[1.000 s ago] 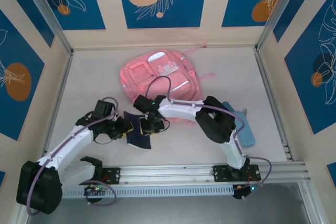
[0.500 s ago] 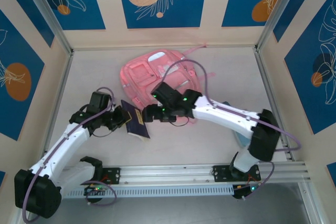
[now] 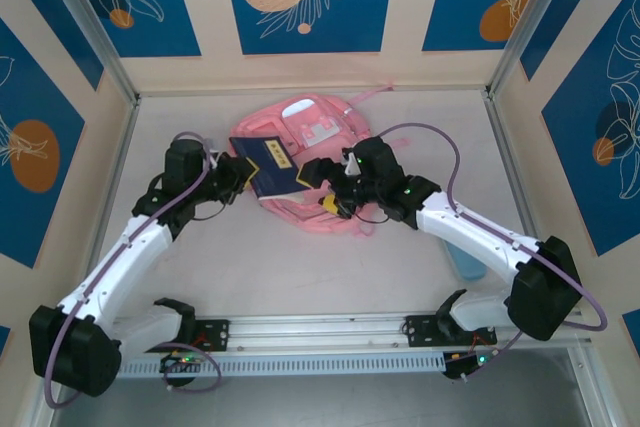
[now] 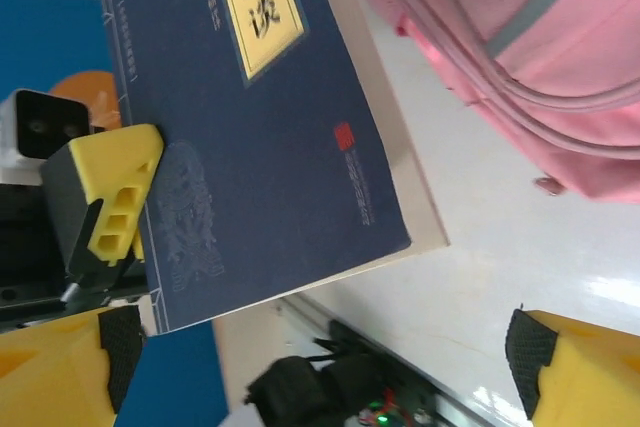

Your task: Pack books, pencil case, and school supplies into a backpack

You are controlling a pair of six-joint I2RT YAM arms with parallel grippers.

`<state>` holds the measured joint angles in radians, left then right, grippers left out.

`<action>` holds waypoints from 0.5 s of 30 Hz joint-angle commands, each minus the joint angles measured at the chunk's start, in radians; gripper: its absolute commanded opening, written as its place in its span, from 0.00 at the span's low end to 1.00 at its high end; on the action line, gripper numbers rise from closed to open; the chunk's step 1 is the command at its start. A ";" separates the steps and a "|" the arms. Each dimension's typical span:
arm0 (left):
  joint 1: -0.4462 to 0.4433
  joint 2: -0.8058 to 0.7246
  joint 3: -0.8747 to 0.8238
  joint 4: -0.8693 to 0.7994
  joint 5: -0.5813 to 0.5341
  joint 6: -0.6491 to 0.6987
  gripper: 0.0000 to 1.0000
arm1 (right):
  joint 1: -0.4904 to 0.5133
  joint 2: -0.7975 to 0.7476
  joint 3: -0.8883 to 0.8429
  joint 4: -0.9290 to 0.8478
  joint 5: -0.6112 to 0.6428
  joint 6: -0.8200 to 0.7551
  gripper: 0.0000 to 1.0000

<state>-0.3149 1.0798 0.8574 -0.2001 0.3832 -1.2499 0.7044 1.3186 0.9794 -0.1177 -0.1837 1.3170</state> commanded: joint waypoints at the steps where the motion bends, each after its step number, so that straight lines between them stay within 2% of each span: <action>1: -0.012 0.037 0.028 0.216 -0.005 -0.123 0.00 | -0.023 0.036 -0.031 0.286 -0.092 0.237 0.98; 5: -0.015 0.098 0.039 0.318 -0.014 -0.167 0.00 | -0.029 0.136 0.004 0.437 -0.130 0.368 0.99; 9: -0.016 0.147 0.055 0.358 -0.020 -0.176 0.00 | -0.025 0.253 0.115 0.439 -0.191 0.383 0.97; 15: -0.016 0.177 0.043 0.385 -0.036 -0.192 0.00 | -0.040 0.315 0.124 0.489 -0.153 0.415 0.87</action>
<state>-0.3237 1.2598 0.8707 0.0937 0.3634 -1.4181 0.6743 1.6283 1.0843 0.3157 -0.3283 1.6936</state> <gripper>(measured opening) 0.093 0.882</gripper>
